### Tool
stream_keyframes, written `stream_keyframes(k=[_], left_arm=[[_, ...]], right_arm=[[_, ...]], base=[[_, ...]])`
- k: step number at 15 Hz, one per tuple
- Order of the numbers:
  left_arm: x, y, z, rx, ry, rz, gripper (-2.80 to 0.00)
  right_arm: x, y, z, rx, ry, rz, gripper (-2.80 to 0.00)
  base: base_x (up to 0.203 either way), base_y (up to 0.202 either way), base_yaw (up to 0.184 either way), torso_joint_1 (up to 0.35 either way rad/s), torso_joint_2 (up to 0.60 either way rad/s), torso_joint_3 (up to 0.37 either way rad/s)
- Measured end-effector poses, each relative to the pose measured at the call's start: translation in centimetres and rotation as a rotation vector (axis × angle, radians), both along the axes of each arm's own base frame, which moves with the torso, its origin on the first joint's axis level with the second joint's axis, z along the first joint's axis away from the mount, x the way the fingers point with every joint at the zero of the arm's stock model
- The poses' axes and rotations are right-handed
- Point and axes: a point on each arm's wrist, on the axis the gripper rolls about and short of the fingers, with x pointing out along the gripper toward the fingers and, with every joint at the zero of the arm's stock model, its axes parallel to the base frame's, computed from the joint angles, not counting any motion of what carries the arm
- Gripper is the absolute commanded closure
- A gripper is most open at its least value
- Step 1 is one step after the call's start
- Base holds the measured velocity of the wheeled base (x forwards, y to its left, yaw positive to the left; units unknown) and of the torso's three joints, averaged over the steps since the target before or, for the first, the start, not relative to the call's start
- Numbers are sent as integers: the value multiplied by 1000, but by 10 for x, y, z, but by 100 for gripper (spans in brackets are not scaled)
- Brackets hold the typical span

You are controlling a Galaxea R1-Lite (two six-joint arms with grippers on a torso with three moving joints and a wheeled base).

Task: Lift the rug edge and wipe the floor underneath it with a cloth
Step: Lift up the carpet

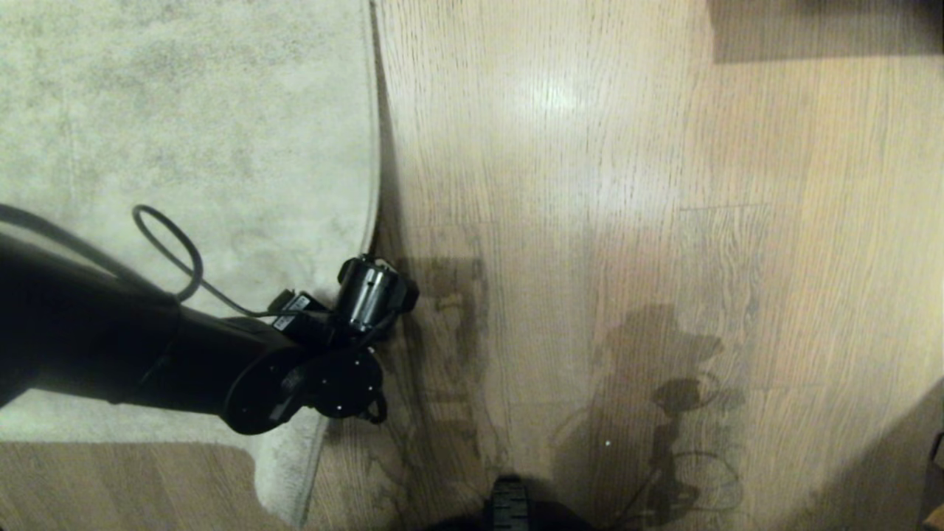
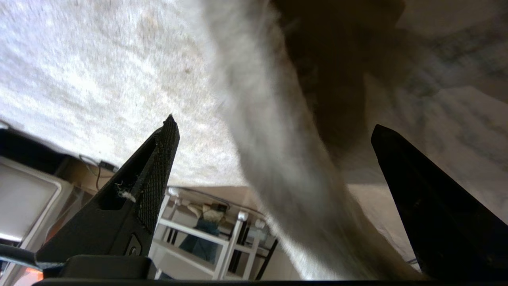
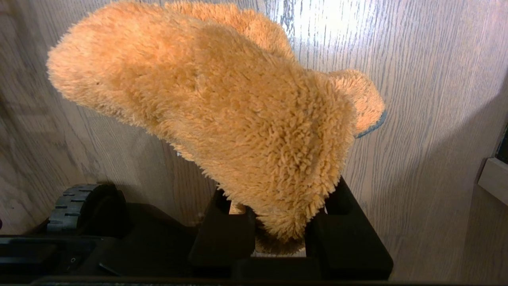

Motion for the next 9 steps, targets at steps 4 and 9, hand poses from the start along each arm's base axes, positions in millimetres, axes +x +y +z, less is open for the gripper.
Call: stream_keyframes(k=[4, 9], left_arm=[[-1, -9, 3, -1, -16, -13, -280], [-3, -8, 0, 9, -4, -16, -280]], right_arm=[[0, 0, 0, 0, 0, 0, 0], [0, 0, 0, 0, 0, 0, 0]], base=[[0, 0, 0, 0, 0, 0], [0, 0, 0, 0, 0, 0]])
